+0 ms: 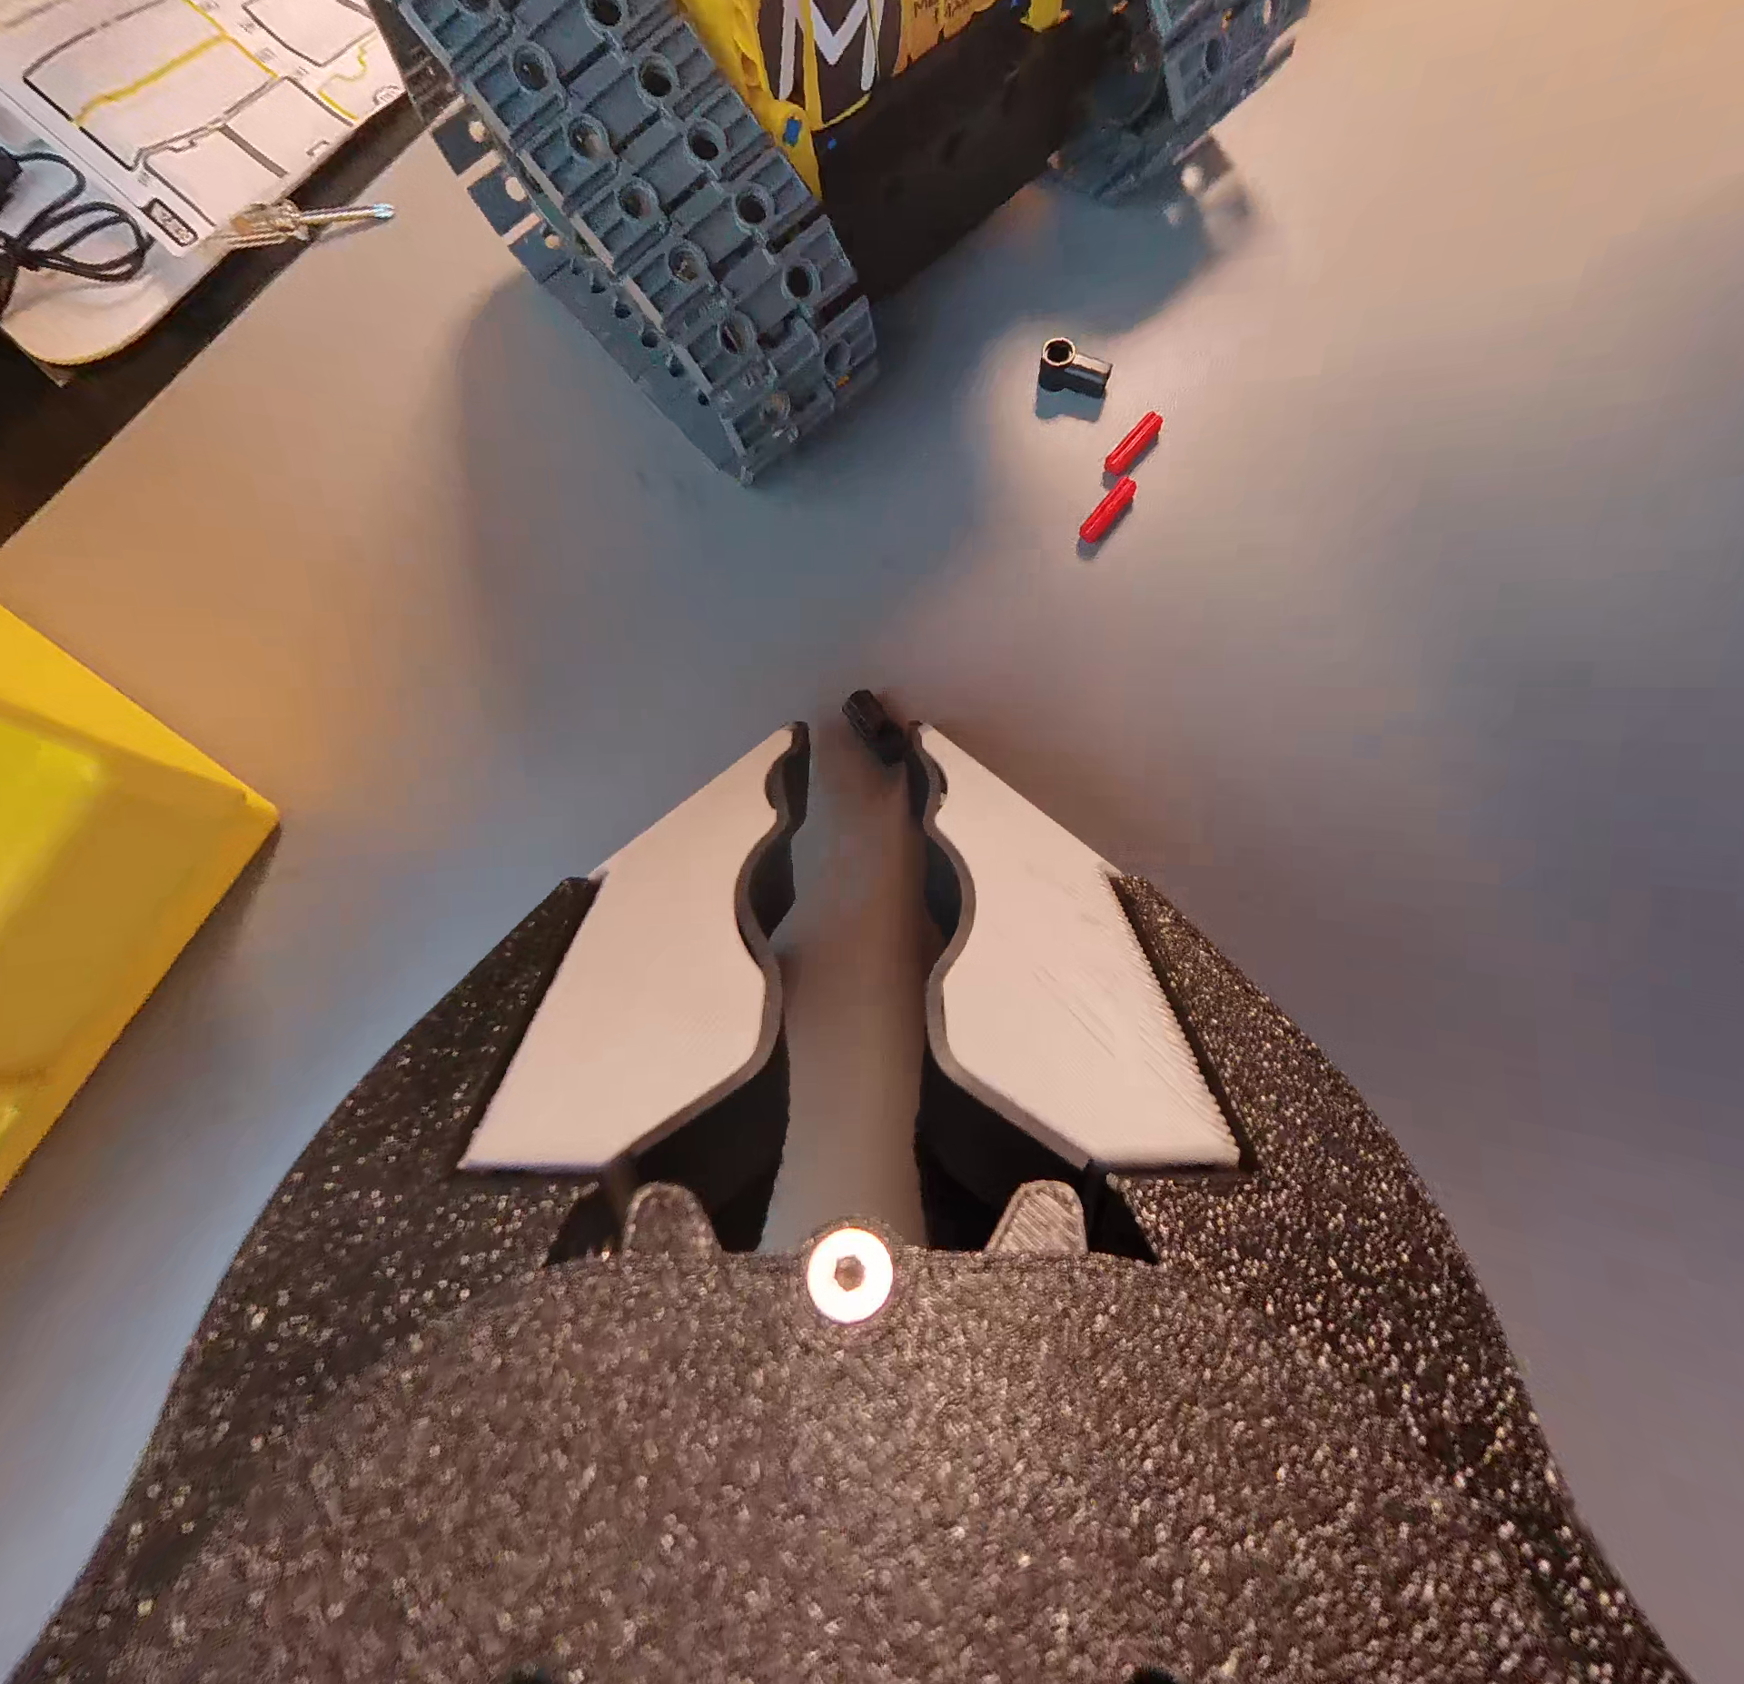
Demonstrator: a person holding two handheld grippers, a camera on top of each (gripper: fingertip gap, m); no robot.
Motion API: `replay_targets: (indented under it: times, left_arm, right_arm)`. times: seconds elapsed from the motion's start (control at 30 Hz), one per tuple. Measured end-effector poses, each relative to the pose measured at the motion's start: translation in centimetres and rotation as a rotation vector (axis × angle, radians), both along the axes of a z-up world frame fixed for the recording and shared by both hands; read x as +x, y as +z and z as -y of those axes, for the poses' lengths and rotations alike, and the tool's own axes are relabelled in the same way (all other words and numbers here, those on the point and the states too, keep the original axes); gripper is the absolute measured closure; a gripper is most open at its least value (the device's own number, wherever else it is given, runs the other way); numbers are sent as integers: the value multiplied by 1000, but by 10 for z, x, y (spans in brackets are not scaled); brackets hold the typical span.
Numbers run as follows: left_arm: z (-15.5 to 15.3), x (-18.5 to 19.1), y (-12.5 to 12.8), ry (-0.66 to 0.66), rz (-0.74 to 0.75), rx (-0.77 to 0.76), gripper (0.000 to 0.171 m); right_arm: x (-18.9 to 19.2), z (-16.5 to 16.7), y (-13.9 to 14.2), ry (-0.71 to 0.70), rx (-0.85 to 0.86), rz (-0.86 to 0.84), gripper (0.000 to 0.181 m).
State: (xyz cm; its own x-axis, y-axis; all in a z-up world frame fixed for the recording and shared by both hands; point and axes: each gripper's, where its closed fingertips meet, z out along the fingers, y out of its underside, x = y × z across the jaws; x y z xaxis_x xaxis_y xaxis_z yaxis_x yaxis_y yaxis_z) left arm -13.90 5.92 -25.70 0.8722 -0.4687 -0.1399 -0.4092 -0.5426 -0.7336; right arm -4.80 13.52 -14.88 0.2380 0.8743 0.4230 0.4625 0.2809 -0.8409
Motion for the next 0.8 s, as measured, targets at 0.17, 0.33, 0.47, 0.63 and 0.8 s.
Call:
replay_targets:
  times: [0.17, 0.33, 0.47, 0.63, 0.8]
  left_arm:
    - [0, -1, 0, -15, -63, 33, 165]
    - [4, 5, 1, -56, -80, 56, 165]
    - [8, 11, 1, -88, -79, 60, 165]
    - [9, 24, 6, -126, -28, 58, 165]
    - [1, 32, 1, -154, -38, 34, 165]
  right_arm:
    - [-33, -19, -20, -4, 22, 71, 151]
    - [-54, -26, -14, -19, 10, 75, 118]
    - [-52, -5, 1, 60, -12, 21, 99]
    - [-19, -3, 7, 28, 12, 86, 115]
    - [-5, -40, -14, -155, 189, 269, 134]
